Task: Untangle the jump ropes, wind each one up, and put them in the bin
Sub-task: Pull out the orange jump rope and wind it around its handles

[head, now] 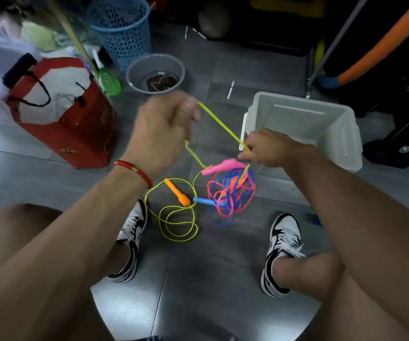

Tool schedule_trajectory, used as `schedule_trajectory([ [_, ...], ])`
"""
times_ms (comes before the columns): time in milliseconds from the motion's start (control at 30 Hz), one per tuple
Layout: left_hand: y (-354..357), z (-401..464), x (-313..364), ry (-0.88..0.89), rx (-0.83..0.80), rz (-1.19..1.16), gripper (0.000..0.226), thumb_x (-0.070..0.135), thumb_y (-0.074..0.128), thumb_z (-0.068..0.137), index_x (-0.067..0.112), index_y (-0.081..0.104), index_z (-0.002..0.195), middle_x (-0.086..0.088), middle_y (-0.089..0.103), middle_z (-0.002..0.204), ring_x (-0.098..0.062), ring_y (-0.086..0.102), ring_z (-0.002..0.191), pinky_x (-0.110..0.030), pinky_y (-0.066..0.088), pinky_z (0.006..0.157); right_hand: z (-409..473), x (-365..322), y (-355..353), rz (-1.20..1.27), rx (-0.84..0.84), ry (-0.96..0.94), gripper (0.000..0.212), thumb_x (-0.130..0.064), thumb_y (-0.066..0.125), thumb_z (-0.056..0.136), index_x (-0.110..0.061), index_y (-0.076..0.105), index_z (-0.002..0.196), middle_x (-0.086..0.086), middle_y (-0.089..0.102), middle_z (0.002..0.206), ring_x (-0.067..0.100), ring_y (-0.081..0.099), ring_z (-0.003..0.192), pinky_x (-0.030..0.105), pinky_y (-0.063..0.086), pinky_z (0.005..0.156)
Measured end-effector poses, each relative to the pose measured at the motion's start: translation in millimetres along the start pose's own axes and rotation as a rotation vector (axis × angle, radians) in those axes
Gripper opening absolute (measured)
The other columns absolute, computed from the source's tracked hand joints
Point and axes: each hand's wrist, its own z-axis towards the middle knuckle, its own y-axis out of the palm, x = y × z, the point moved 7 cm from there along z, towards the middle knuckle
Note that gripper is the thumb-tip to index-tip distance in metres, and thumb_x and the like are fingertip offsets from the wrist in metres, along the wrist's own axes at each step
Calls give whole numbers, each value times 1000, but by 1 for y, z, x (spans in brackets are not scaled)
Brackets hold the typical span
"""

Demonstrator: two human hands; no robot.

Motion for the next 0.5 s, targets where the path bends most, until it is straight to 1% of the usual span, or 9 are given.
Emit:
schedule_trajectory([
  [67,-36,-2,-8,-70,232,-104,28,25,46,102,22,62,79,1,54,54,-12,54,48,-27,42,54,1,16,11,46,-32,61,28,-45,67,89,-19,71,83,7,64,83,30,66,92,30,43,69],
  [100,-47,-5,-15,-120,261,-59,28,26,47,101,21,63,78,1,52,55,-12,52,47,-27,41,53,2,18,9,66,-9,73,25,-43,67,90,-20,74,85,5,63,84,29,66,94,29,40,69],
  [167,-50,-10,-36,-269,132,140,26,24,48,96,19,65,76,0,53,58,-22,57,53,-29,42,54,3,20,-5,67,95,89,21,-40,67,92,-22,78,91,1,57,88,27,63,97,30,39,70],
  [233,-37,-19,-59,-410,-122,365,23,14,50,91,20,66,76,0,59,61,-33,66,71,-28,45,58,4,21,-19,74,186,129,22,-41,68,91,-22,78,89,1,52,89,26,58,94,32,42,71],
  [300,-19,-30,-73,-462,-346,525,16,15,53,92,18,64,81,-7,65,71,-36,69,83,-31,49,63,8,27,-22,101,166,181,26,-40,68,90,-16,75,82,2,53,78,28,57,85,32,41,67],
  [333,-10,-35,-77,-475,-422,544,10,19,55,93,16,63,88,-12,69,78,-35,71,84,-33,52,68,9,30,-21,117,138,210,29,-38,68,89,-13,73,78,3,56,74,29,58,81,30,39,63],
  [367,-2,-39,-80,-489,-473,529,7,21,57,92,15,61,92,-14,71,80,-32,73,79,-33,54,70,8,32,-22,146,136,236,30,-37,68,89,-12,70,72,5,59,71,30,59,77,30,38,58],
  [433,12,-44,-83,-504,-507,453,6,21,58,90,16,59,94,-11,73,73,-24,72,61,-29,55,65,4,35,-30,249,181,266,35,-33,68,90,-13,65,62,8,64,66,32,60,71,31,40,54],
  [500,27,-44,-79,-487,-495,382,5,20,58,88,16,58,92,-10,73,70,-25,70,55,-27,55,61,2,36,-36,346,223,261,31,-30,68,90,-17,71,62,8,71,66,28,67,71,34,52,62],
])
